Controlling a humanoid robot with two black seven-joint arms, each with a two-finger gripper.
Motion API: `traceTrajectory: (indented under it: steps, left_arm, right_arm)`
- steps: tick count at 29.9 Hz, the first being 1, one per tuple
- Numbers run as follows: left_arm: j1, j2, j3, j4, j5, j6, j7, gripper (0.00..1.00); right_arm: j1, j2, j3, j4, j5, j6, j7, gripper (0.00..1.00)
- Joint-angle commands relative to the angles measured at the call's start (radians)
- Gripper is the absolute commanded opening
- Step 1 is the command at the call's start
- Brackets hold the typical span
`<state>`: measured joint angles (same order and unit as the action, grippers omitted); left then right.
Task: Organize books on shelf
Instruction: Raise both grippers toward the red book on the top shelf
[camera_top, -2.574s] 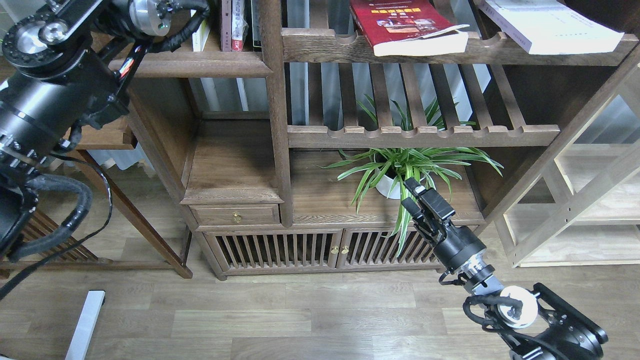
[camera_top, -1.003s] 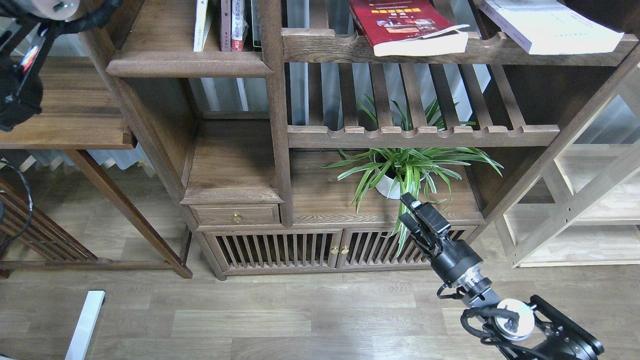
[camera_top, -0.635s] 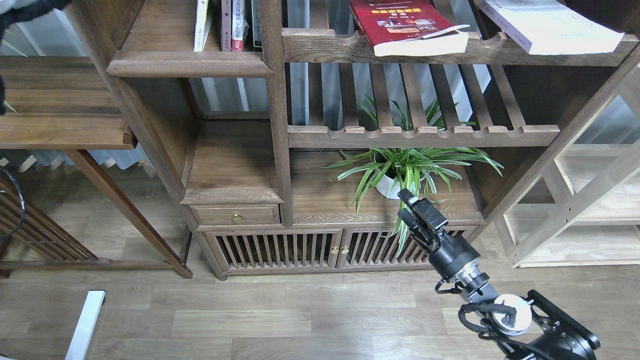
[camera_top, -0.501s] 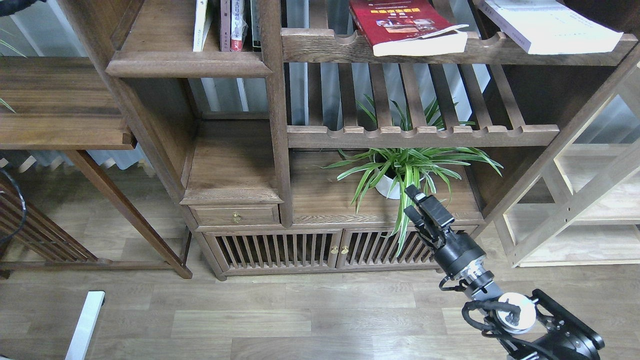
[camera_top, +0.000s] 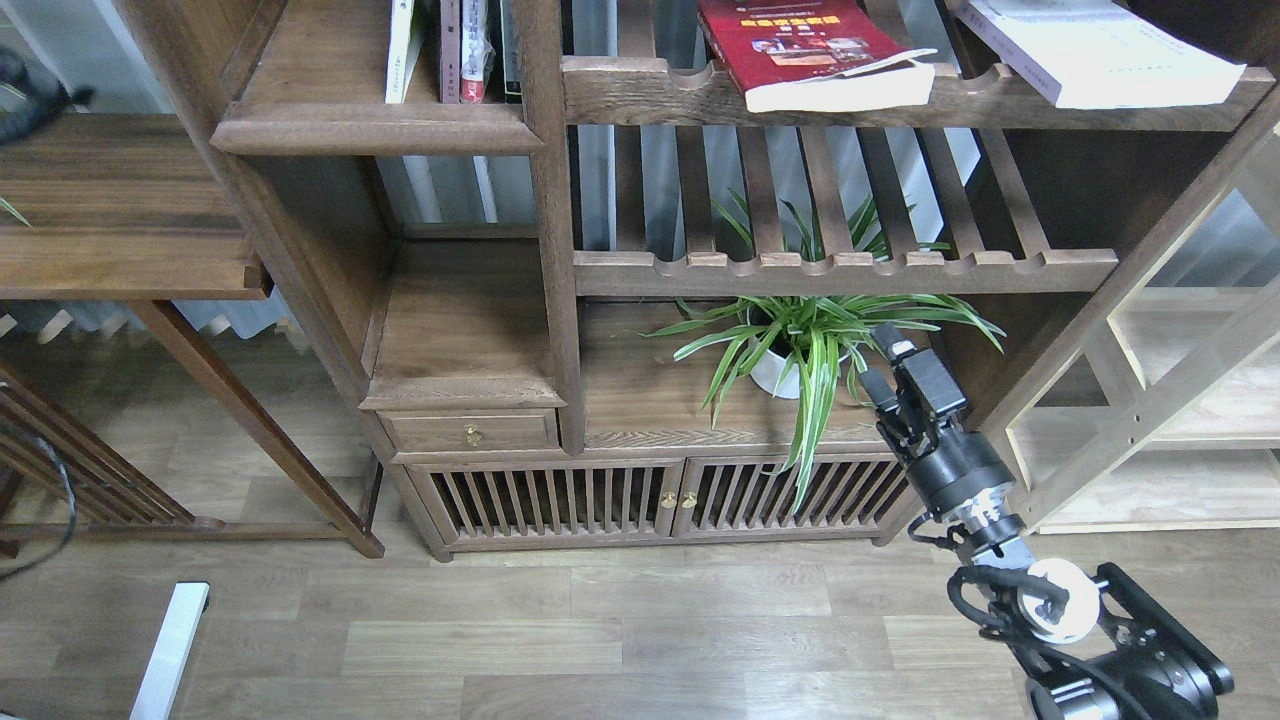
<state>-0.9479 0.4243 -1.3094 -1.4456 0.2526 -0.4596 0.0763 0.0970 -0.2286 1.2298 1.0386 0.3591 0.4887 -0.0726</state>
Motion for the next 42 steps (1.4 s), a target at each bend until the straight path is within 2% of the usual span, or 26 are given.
traceTrajectory:
  steps: [1,6,10,15,24,26,32,38,42]
  left_arm:
    - [0.067,-0.01,0.007,-0.001,-0.09,-0.029,-0.016,0.5]
    - [0.161,-0.085,0.018,0.013,-0.21,-0.029,-0.015,0.53]
    - [0.268,-0.142,0.018,0.013,-0.217,-0.029,-0.016,0.62]
    - [0.323,-0.219,0.024,0.03,-0.217,-0.029,-0.013,0.82]
    - [0.452,-0.387,0.084,0.05,-0.216,-0.029,-0.015,0.93]
    - [0.46,-0.398,0.108,0.069,-0.216,-0.029,-0.015,0.98]
    - [0.459,-0.418,0.191,0.122,-0.217,-0.029,-0.017,0.98]
    - [0.452,-0.424,0.209,0.172,-0.216,-0.029,-0.013,0.98]
    - [0.448,-0.424,0.229,0.198,-0.216,-0.029,-0.015,0.98]
  right_arm:
    - [-0.005,0.038,0.056,0.035,0.001,0.0,0.002,0.98]
    - [-0.005,0.066,0.083,0.077,0.001,0.0,0.002,0.99]
    - [0.042,0.097,0.082,0.078,0.0,0.0,0.001,0.98]
    - [0.088,0.114,0.071,0.078,-0.009,0.0,-0.003,0.98]
    - [0.156,0.089,0.073,0.077,-0.032,0.0,-0.004,0.98]
    - [0.176,0.084,0.073,0.077,-0.04,0.0,-0.004,0.98]
    - [0.237,0.042,0.079,0.078,-0.042,0.0,-0.006,0.98]
    - [0.296,0.038,0.083,0.11,-0.043,0.0,-0.003,0.98]
    - [0.326,0.04,0.083,0.12,-0.042,-0.039,-0.003,0.98]
